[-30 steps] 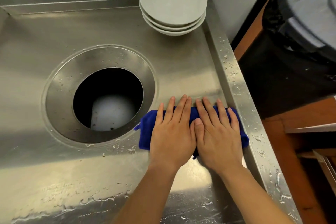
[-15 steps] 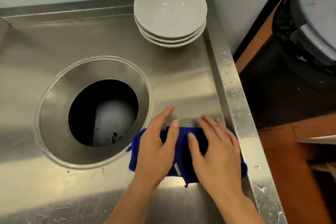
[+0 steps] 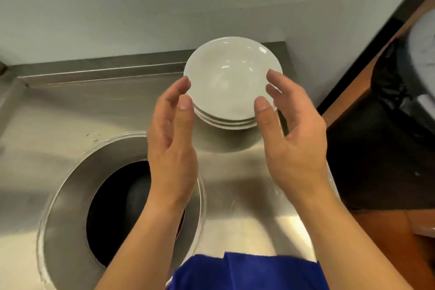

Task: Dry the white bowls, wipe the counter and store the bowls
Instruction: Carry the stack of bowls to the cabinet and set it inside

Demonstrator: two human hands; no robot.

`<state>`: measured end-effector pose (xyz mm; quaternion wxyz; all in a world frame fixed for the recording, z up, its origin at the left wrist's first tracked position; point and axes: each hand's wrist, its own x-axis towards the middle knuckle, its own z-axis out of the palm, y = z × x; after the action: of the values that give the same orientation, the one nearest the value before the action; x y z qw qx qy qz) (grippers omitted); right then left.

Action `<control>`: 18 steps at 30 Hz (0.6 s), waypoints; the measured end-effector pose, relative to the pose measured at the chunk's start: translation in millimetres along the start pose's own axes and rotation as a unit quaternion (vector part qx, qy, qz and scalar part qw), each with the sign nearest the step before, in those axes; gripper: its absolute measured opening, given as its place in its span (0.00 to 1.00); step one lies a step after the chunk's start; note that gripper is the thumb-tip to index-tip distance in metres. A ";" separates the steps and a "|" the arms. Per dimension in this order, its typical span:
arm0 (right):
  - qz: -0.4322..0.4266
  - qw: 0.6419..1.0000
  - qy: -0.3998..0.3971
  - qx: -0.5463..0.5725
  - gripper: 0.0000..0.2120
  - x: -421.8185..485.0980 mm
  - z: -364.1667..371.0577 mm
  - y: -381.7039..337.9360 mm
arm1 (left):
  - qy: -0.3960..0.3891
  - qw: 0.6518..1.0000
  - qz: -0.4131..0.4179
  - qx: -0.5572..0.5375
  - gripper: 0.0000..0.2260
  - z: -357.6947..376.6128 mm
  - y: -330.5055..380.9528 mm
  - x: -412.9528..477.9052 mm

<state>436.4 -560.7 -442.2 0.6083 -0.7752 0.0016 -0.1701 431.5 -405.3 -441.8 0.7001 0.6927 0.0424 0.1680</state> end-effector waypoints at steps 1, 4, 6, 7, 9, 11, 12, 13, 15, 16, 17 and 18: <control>0.000 1.000 0.001 -0.002 0.24 7.5 3.9 7.7 | 0.003 1.000 -0.003 0.002 0.22 2.1 -9.1 9.7; 0.007 1.000 0.004 -0.029 0.22 26.8 12.4 26.7 | 0.012 1.000 -0.009 0.020 0.24 4.3 -32.0 32.9; 0.001 0.998 0.022 -0.056 0.20 42.0 15.8 40.0 | 0.008 0.999 -0.023 0.028 0.25 4.0 -48.0 48.8; -0.001 0.997 0.032 -0.068 0.19 49.4 16.7 45.9 | 0.005 0.999 -0.036 0.027 0.27 4.1 -54.3 56.1; 0.012 0.996 0.047 -0.080 0.18 65.0 18.3 60.5 | -0.001 0.998 -0.070 0.012 0.29 7.0 -68.1 72.5; 0.042 0.995 0.056 -0.077 0.17 75.4 21.9 74.4 | 0.004 0.993 -0.113 -0.019 0.27 12.7 -78.6 87.3; 0.050 0.994 0.061 -0.077 0.18 78.0 24.5 80.0 | 0.008 0.991 -0.129 -0.044 0.25 15.1 -82.7 93.3; 0.051 0.993 0.066 -0.082 0.19 79.2 26.8 83.9 | 0.008 0.988 -0.139 -0.072 0.23 17.1 -85.3 97.7; 0.045 0.992 0.073 -0.087 0.22 82.0 31.6 90.0 | -0.004 0.982 -0.153 -0.108 0.20 18.7 -91.0 104.5; 0.051 0.993 0.077 -0.074 0.25 84.6 33.6 92.9 | -0.011 0.980 -0.157 -0.122 0.20 18.3 -93.8 106.5; 0.072 0.993 0.084 -0.039 0.27 86.0 33.7 94.2 | -0.014 0.978 -0.162 -0.131 0.20 19.1 -94.3 106.7; 0.108 0.990 0.091 0.013 0.29 87.8 35.0 94.0 | -0.013 0.976 -0.166 -0.140 0.20 19.6 -95.3 107.0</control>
<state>547.6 -570.5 -515.0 0.6306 -0.7436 0.1383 -0.1737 554.6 -391.0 -516.3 0.8088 0.5733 0.1236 0.0441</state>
